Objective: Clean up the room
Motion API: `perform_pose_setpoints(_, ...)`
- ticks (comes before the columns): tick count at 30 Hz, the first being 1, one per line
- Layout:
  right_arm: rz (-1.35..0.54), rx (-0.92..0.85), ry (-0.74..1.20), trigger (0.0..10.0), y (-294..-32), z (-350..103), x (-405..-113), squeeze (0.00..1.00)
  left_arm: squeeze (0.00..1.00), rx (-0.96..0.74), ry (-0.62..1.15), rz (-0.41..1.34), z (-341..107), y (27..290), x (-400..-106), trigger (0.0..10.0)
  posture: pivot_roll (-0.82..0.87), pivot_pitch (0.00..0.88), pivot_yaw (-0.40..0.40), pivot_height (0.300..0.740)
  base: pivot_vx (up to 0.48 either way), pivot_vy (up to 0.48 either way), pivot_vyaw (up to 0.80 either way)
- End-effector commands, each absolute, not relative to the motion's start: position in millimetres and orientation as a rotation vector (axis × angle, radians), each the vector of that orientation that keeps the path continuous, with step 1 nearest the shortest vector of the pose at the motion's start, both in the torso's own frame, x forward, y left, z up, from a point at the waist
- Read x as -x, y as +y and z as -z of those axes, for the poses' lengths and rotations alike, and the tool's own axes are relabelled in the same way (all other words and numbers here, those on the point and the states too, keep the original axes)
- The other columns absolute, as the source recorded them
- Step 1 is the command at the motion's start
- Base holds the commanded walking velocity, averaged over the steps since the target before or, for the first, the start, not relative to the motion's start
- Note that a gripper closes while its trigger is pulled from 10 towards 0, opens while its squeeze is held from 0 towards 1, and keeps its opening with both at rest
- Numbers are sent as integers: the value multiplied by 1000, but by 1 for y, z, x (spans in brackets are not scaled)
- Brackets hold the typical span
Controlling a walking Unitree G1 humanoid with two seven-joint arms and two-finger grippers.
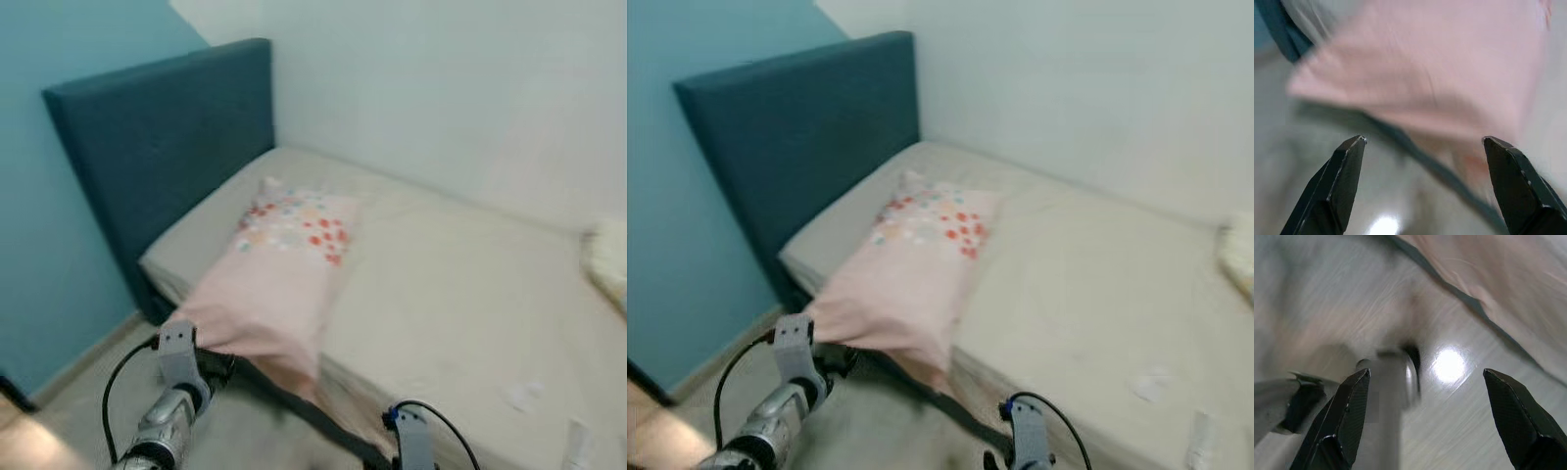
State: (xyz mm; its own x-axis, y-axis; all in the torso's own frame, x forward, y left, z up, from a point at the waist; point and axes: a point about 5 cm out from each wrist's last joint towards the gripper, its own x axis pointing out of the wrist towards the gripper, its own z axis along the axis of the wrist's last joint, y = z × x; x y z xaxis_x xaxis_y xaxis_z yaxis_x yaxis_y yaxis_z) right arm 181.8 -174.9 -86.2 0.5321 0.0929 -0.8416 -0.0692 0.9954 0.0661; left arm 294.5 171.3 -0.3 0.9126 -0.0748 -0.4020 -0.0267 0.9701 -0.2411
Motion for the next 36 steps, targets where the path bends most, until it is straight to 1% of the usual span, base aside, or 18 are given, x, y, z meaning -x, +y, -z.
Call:
perform_pose_setpoints(1, -97, -14, 1008, 10000, -175, 86, -182, 0, 0, 261, 446, 40, 6, 165, -290, 10000, -66, 0, -45, 740, 379, 0, 800)
perform_pose_setpoints(9, -67, -16, 1012, 10000, -177, 87, -180, 0, 0, 264, 432, 62, 4, 162, -292, 10000, -71, 0, -40, 740, 374, 0, 800)
perform_pose_setpoints(13, -6, 0, 1014, 10000, -184, 87, -179, 0, 0, 268, 420, 78, 1, 160, -294, 10000, -70, 0, -41, 740, 362, 0, 0)
perform_pose_setpoints(22, 49, -10, 1017, 10000, -194, 85, -182, 0, 0, 271, 401, 111, -2, 156, -297, 10000, -69, 0, -41, 740, 359, 0, -800)
perform_pose_setpoints(23, 64, -13, 1005, 10000, -197, 83, -184, 0, 0, 269, 400, 119, -3, 155, -297, 10000, -70, 0, -41, 740, 360, 0, -800)
perform_pose_setpoints(24, 100, -38, 958, 10000, -201, 77, -195, 0, 0, 267, 400, 129, -3, 154, -297, 10000, -71, 0, -39, 740, 345, 0, -800)
perform_pose_setpoints(27, 110, -45, 943, 10000, -202, 75, -198, 0, 0, 267, 399, 130, -3, 154, -297, 10000, -71, 0, -39, 740, 345, 0, -800)
perform_pose_setpoints(28, 158, -128, 851, 10000, -207, 64, -216, 0, 0, 267, 402, 134, -3, 154, -297, 10000, -67, 0, -39, 740, 0, 0, -800)
perform_pose_setpoints(29, 158, -128, 851, 10000, -207, 64, -216, 0, 0, 267, 402, 134, -3, 154, -297, 10000, -67, 0, -39, 740, 0, 0, -800)
perform_pose_setpoints(31, 211, -256, 716, 10000, -213, 45, -242, 0, 0, 268, 402, 139, -3, 154, -298, 10000, -75, 0, -34, 740, 0, 0, -800)
perform_pose_setpoints(32, 211, -256, 716, 10000, -213, 45, -242, 0, 0, 268, 402, 139, -3, 154, -298, 10000, -75, 0, -34, 740, 0, 0, -800)
perform_pose_setpoints(33, 193, -341, 617, 10000, -214, 29, -261, 0, 0, 268, 402, 142, -3, 154, -298, 10000, -75, 0, -34, 740, 0, 0, -800)
perform_pose_setpoints(34, 141, -380, 499, 10000, -217, 7, -284, 0, 0, 269, 403, 147, -3, 155, -298, 10000, -89, 0, -30, 740, 0, 0, -800)
perform_pose_setpoints(35, 110, -388, 408, 10000, -221, -12, -300, 0, 0, 270, 407, 153, -3, 154, -298, 10000, -94, 0, -29, 740, 0, 0, -800)
perform_pose_setpoints(36, 110, -388, 408, 10000, -221, -12, -300, 0, 0, 270, 407, 153, -3, 154, -298, 10000, -94, 0, -29, 740, 0, 0, -800)
